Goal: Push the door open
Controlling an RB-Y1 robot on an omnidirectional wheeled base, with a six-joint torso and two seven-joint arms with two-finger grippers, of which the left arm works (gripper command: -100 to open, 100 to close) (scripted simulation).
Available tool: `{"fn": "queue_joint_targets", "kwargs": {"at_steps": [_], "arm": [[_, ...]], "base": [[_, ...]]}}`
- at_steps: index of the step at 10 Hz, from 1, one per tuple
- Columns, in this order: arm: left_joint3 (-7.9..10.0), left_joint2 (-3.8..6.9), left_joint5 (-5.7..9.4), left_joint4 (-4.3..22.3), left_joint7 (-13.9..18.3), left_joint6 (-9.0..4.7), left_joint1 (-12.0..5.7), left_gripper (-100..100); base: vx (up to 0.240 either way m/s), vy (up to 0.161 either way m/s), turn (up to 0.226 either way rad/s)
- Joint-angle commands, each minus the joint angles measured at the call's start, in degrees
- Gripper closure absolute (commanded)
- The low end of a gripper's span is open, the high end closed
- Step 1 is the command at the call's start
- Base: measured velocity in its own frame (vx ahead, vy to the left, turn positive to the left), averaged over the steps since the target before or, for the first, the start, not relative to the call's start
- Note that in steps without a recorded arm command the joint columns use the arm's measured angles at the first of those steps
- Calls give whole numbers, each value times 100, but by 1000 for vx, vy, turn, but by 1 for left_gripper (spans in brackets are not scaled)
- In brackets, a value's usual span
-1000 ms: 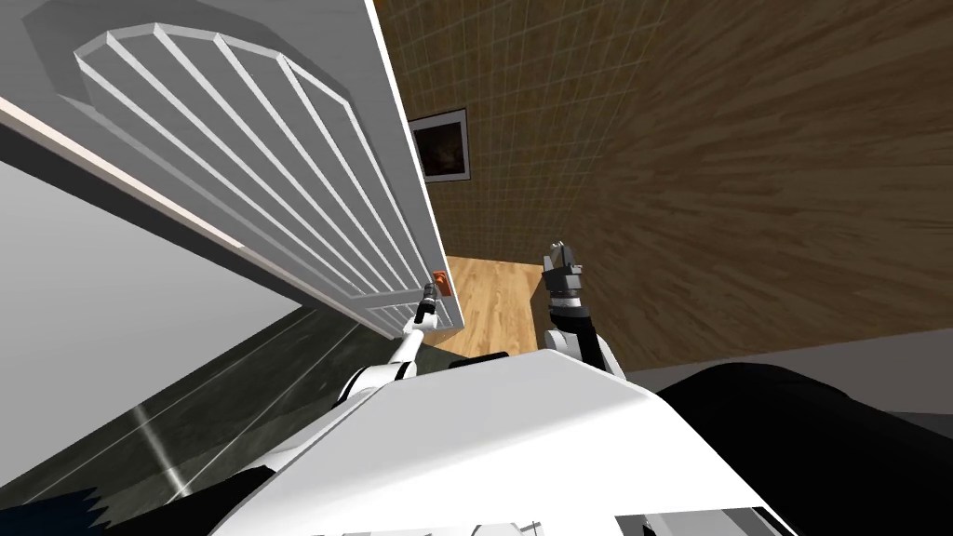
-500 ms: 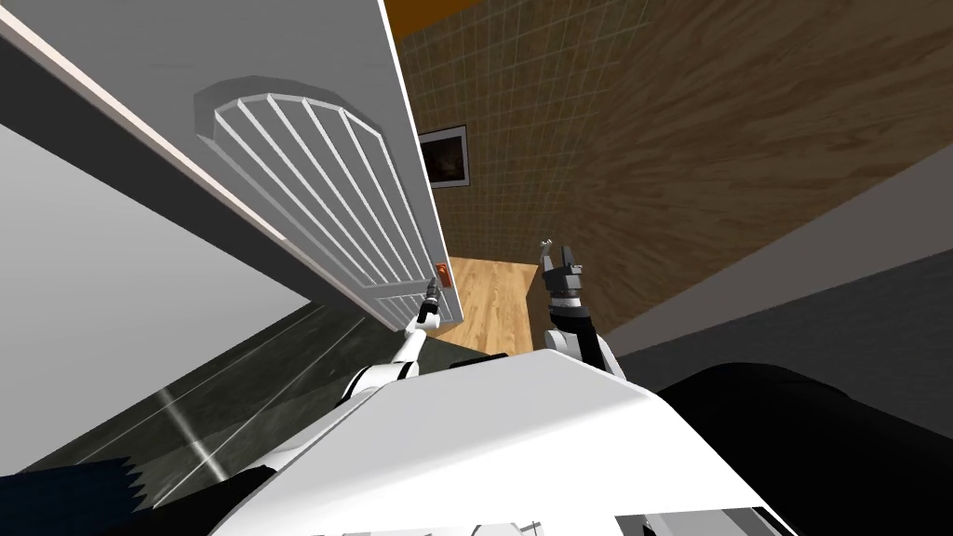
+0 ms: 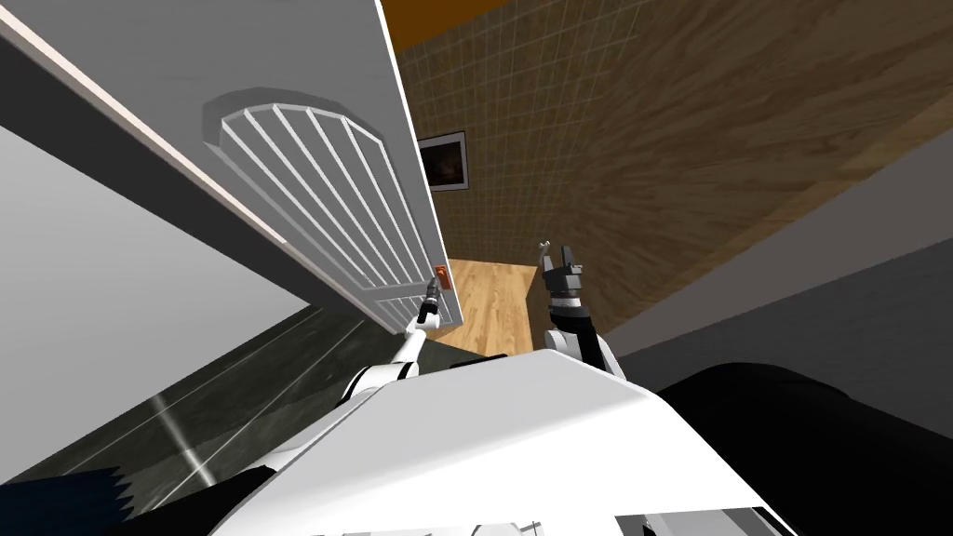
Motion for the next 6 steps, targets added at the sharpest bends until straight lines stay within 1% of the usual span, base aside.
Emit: {"fn": "queue_joint_targets", "kwargs": {"at_steps": [1,4,6], "arm": [[17,6,3,0,-11,-26,12,-100],[51,15,11,14,-27,-78,27,-100],[69,16,15,22,-37,-106,35,-100]], "base": [[214,-16,-20],[201,-9,-25],[201,14,-21]]}}
